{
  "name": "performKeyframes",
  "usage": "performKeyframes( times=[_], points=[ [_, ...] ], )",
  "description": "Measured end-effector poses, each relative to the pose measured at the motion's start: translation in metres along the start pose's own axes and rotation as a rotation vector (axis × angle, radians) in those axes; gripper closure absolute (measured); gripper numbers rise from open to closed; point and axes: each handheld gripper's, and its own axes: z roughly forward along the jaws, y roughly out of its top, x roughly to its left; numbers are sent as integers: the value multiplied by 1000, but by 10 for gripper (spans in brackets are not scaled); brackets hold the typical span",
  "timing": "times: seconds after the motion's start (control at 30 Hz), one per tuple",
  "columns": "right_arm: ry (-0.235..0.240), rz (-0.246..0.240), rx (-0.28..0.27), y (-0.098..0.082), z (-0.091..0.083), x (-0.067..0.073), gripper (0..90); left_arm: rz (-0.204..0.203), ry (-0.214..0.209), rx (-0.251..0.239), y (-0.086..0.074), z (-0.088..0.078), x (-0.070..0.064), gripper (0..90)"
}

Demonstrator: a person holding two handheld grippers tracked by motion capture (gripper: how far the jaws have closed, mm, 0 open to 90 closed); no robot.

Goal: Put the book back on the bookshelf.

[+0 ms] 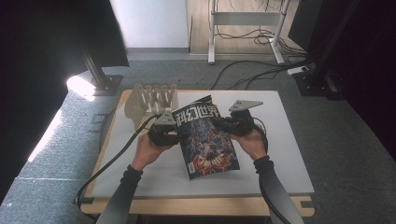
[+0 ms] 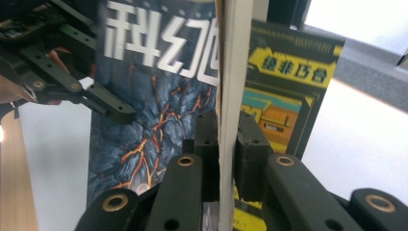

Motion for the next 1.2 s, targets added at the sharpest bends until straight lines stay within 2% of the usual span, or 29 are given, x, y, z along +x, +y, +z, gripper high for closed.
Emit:
performKeyframes(
  times=[0.1,0.17,0.27,0.37,0.5,0.63,0.77,0.87,0.9,1.0,1.1,1.2],
  points=[
    [-27,-26,-26,3,-5,1,802,45,42,-43,7,-9,-5,734],
    [-41,-32,-40,4,-7,2,802,99,89,-66,10,-14,-10,768],
    [-53,-43,-46,-1,-7,1,799,116,103,-70,10,-16,-12,811],
    [-55,-40,-59,-2,-7,2,798,106,83,-66,8,-16,-10,807],
    [-49,-55,-47,-2,-6,3,794,101,54,-24,9,-16,-8,765],
    [-46,-59,-52,-2,-6,5,793,67,1,-48,17,-17,-2,730],
    [-41,-54,-51,-3,-8,4,786,74,-2,-23,22,-14,0,760],
    [-34,-40,-52,-5,-9,1,757,44,-13,-16,23,-14,3,815],
    [-36,-37,-54,-5,-10,1,742,51,-11,-16,23,-15,4,823],
    [-48,-36,-57,-8,-13,-1,697,61,15,-21,22,-18,2,825],
    [-92,-50,-37,-11,-16,-2,650,53,-2,-24,20,-21,3,825],
    [-104,-35,-34,-17,-18,-6,588,39,-17,-27,16,-24,5,826]
  ],
)
